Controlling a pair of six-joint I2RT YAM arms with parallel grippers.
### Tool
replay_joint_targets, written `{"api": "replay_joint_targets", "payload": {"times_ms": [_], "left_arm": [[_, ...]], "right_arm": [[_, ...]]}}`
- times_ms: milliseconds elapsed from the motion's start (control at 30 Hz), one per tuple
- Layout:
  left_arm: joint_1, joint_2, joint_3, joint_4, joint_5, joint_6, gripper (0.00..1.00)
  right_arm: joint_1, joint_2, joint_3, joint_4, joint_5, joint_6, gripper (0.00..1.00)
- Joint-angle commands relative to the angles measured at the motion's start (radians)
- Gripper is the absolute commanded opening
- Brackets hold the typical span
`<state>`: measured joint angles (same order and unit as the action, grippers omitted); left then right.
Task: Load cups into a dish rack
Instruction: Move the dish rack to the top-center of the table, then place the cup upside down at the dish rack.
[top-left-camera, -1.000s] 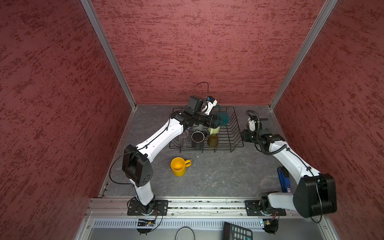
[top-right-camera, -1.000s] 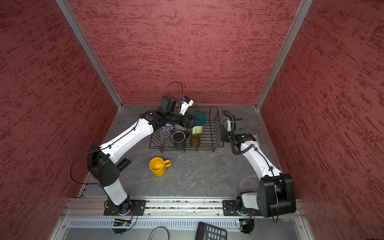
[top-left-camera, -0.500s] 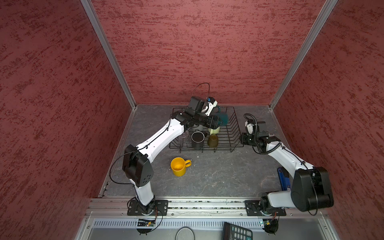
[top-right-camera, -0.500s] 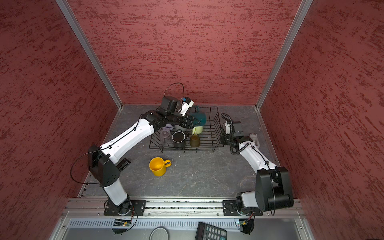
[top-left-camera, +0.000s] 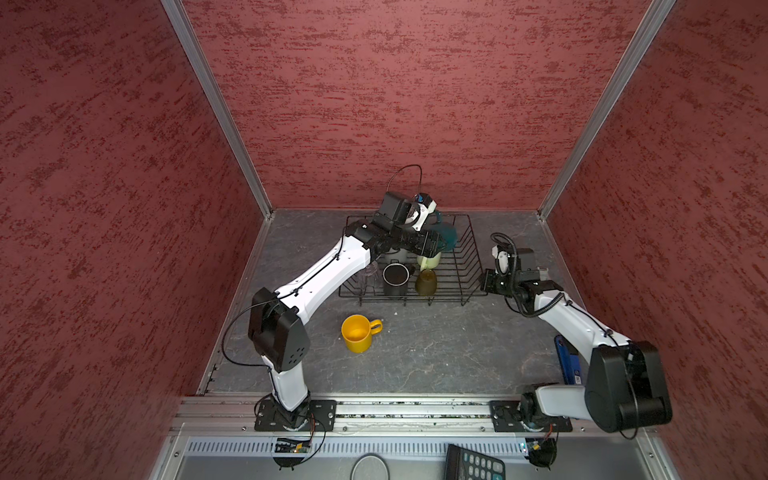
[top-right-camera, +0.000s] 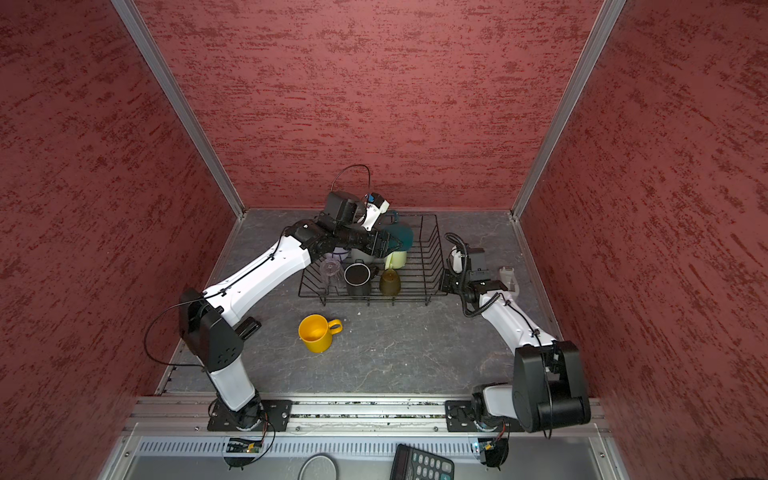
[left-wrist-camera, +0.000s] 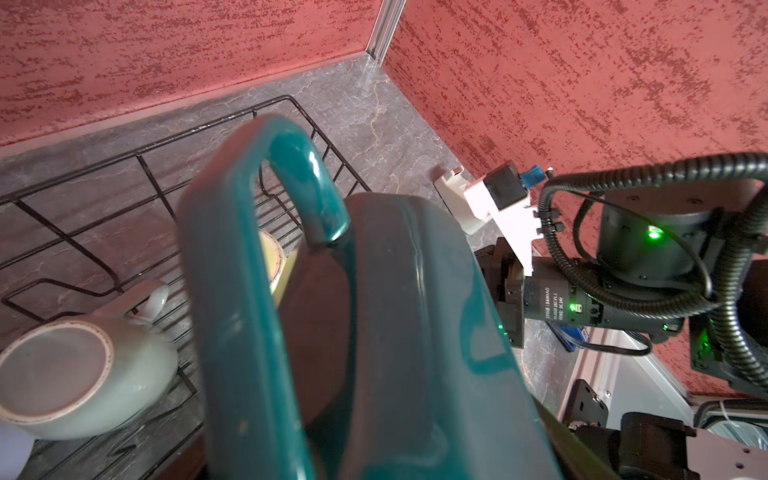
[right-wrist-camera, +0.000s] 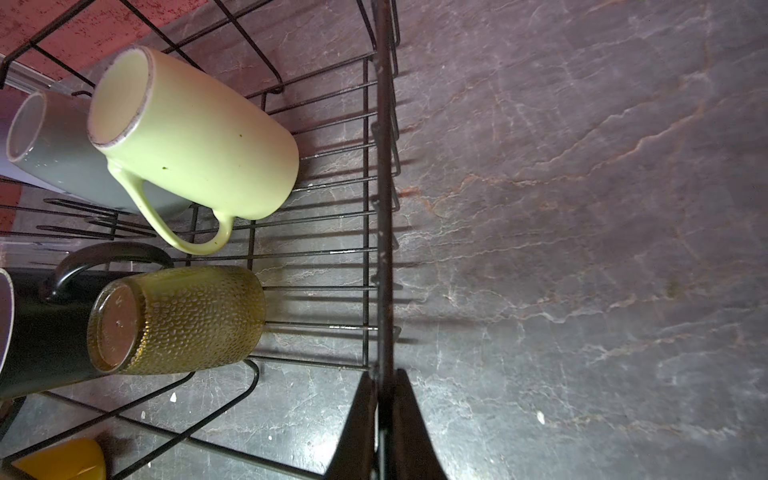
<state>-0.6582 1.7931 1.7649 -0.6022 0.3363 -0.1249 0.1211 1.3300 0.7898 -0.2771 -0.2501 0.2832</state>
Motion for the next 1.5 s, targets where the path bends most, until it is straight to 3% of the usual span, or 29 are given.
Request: {"api": "replay_joint_targets", "payload": {"times_ms": [0,467,767,1000,1200,1467], "left_arm": [[-0.025,0.016,0.069,0.032,-0.037,0.032,0.00],[-0.078,0.148,0.236,-0.122,-0.155,0.069,0.00],[-0.126,0.299,0.425,-0.284,-0.299,0.098,0.00],[-0.150,0.380,0.506,-0.341,-0.358,0.114,0.00],[-0.165,0.480,0.624,-0.419,-0.420,0.123,0.00],[-0.192,0.586,0.727,-0.456,-0.501,0.148,0.00]], "right_arm": [[0.018,-0.033,-0.036,-0.033,-0.037,-0.017,0.02],[0.151,-0.085,-0.090,-0.055,-0.001,0.063,0.04],[0.160,-0.149,-0.092,-0.067,0.018,0.095,0.48],[0.157,-0.258,-0.088,-0.092,0.110,0.119,0.79],[0.146,-0.363,-0.088,-0.099,0.165,0.135,0.91],[0.142,-0.419,-0.065,-0.104,0.164,0.151,0.93]]}}
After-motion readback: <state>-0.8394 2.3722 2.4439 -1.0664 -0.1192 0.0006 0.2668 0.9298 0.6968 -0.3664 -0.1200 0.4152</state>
